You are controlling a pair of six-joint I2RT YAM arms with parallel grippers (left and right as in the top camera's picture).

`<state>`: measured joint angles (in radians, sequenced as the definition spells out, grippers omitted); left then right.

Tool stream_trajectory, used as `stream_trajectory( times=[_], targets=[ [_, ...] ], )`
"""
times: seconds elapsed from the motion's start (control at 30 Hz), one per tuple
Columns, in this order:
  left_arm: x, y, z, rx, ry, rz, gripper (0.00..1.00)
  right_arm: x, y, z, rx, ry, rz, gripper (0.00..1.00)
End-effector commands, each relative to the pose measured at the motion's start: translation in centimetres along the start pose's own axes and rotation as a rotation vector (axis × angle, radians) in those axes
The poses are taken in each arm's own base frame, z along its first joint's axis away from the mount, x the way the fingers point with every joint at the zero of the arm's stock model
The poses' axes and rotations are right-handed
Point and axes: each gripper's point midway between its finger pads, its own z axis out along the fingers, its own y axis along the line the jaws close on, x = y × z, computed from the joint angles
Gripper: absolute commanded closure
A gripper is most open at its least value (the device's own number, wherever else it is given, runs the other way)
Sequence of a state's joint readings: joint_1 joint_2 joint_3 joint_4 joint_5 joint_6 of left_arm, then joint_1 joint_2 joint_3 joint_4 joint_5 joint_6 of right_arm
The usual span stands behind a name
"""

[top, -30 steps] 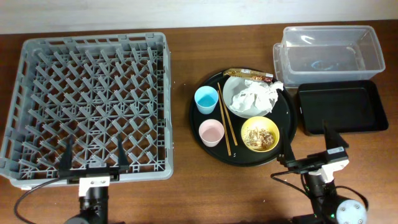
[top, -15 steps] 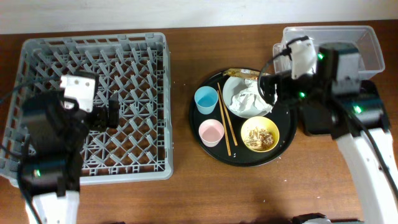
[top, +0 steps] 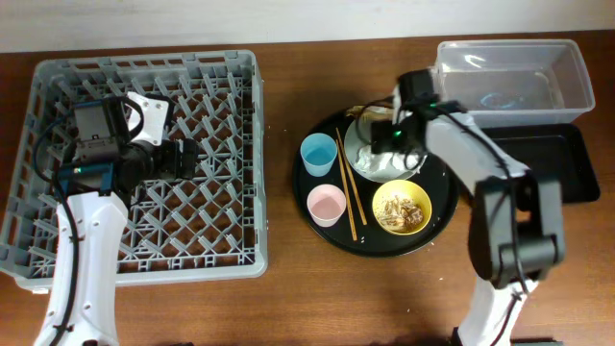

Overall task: Sort waste into correct bins and load items into the dishwasher rack
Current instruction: 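Grasp the crumpled tissue and drop it into the clear bin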

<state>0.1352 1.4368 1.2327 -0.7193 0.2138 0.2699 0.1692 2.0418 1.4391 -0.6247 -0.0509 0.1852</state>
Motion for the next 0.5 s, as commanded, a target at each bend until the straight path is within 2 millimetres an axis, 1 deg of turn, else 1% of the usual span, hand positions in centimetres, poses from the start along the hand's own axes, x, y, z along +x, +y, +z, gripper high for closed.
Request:
stream_trajectory(
  times=[0.0, 0.03, 0.07, 0.1, 0.13, 0.17, 0.2, 0.23, 0.27, 0.3, 0.33, 0.37, 0.4, 0.43, 0.47],
  targets=[
    [-0.5, -0.3, 0.0, 0.018, -0.010, 0.011, 0.00, 1.2, 0.4, 1.9, 0.083, 0.038, -0.039, 0.23],
    [-0.5, -0.3, 0.0, 0.018, -0.010, 0.010, 0.00, 1.6, 0.5, 2.2, 0.092, 0.050, -0.042, 0.34],
    [-0.5, -0.3, 0.0, 0.018, -0.010, 0.010, 0.00, 1.6, 0.4, 2.3, 0.096, 0.053, -0.042, 0.39],
    [-0.5, -0.3, 0.0, 0.018, -0.010, 0.010, 0.00, 1.7, 0.2, 2.4, 0.104, 0.054, -0.042, 0.69],
    [-0.5, -0.3, 0.0, 0.018, -0.010, 0.010, 0.00, 1.7, 0.2, 2.4, 0.103, 0.055, -0.042, 0.93],
    [-0.5, -0.3, 0.0, 0.018, -0.010, 0.010, 0.00, 1.6, 0.3, 2.2, 0.101, 0.051, -0.042, 0.96],
    [-0.5, -0.3, 0.0, 0.018, -0.010, 0.010, 0.00, 0.1, 1.2, -0.4, 0.058, 0.019, -0.038, 0.96],
    [-0.5, -0.3, 0.0, 0.018, -0.010, 0.010, 0.00, -2.3, 2.0, -4.7, 0.032, -0.049, -0.036, 0.96],
    [-0.5, -0.3, 0.0, 0.018, -0.010, 0.011, 0.00, -4.6, 2.3, -9.3, 0.013, -0.122, -0.027, 0.96],
    [-0.5, -0.2, 0.0, 0.017, -0.010, 0.010, 0.00, -6.4, 2.0, -13.0, 0.008, -0.186, -0.012, 0.96],
    [-0.5, -0.3, 0.0, 0.017, -0.010, 0.010, 0.00, -9.0, -0.1, -18.2, 0.016, -0.288, 0.038, 0.96],
    [-0.5, -0.3, 0.0, 0.017, -0.010, 0.010, 0.00, -10.9, -3.1, -20.9, 0.043, -0.368, 0.097, 0.96],
    [-0.5, -0.3, 0.0, 0.017, -0.010, 0.010, 0.00, -12.2, -6.8, -22.1, 0.080, -0.428, 0.163, 0.96],
    [-0.5, -0.3, 0.0, 0.017, -0.010, 0.010, 0.00, -12.9, -9.9, -21.9, 0.110, -0.450, 0.226, 0.96],
    [-0.5, -0.3, 0.0, 0.017, -0.010, 0.010, 0.00, -13.2, -13.6, -21.2, 0.162, -0.461, 0.315, 0.96]
  ],
)
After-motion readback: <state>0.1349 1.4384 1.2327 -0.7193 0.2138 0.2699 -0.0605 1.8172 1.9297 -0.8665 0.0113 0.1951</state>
